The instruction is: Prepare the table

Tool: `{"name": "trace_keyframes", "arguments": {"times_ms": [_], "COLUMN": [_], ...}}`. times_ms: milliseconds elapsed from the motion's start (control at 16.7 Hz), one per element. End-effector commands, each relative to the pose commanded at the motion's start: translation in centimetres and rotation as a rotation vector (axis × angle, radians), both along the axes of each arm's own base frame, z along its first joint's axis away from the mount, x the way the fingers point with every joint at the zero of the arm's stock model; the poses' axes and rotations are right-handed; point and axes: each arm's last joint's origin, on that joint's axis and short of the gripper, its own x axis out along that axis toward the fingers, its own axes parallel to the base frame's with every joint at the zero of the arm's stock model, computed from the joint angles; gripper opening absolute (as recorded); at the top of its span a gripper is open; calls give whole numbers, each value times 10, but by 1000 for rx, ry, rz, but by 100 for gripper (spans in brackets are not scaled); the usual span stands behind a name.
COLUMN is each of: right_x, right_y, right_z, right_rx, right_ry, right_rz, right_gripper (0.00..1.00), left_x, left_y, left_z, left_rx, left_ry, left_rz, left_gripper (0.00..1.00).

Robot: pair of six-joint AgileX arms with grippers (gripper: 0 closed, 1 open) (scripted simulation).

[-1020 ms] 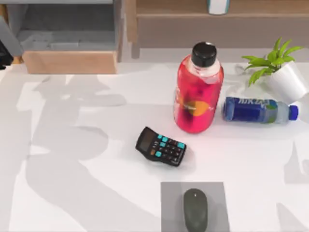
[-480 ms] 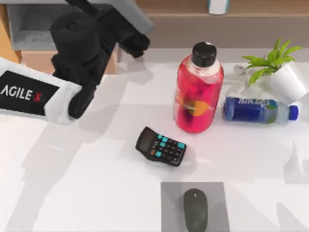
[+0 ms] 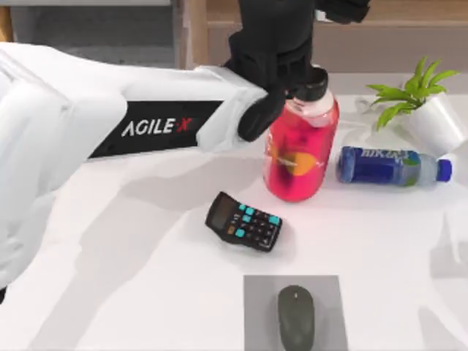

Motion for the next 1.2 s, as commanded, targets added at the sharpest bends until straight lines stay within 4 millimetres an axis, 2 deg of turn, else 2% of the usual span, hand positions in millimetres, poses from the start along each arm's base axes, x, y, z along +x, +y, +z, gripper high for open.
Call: {"name": "trace_keyframes", "arguments": {"times_ms": [240,480,660,900,1020,1200], "right_x": [0,0,0,0,0,0], "right_y": [0,0,0,0,0,0], "right_z": [0,0,0,0,0,0], "right_rx": [0,0,0,0,0,0], "right_ry": [0,0,0,0,0,0], "right_rz": [0,0,0,0,0,0], "right_gripper": [100,100,100,100,100,100], "left_x": [10,23,29,29,32,50], "left_y": [-50,-76,-81,-81,-78,-63], "left_z": [-9,-24,-32,-32,-29,-18], "left_rx": [-171,-272,-297,-297,-299,-303], "left_ry": [77,123,137,137,135,132], "left_rz": [46,98,122,122,123,119], "left_gripper": [100,100,100,100,100,100]}}
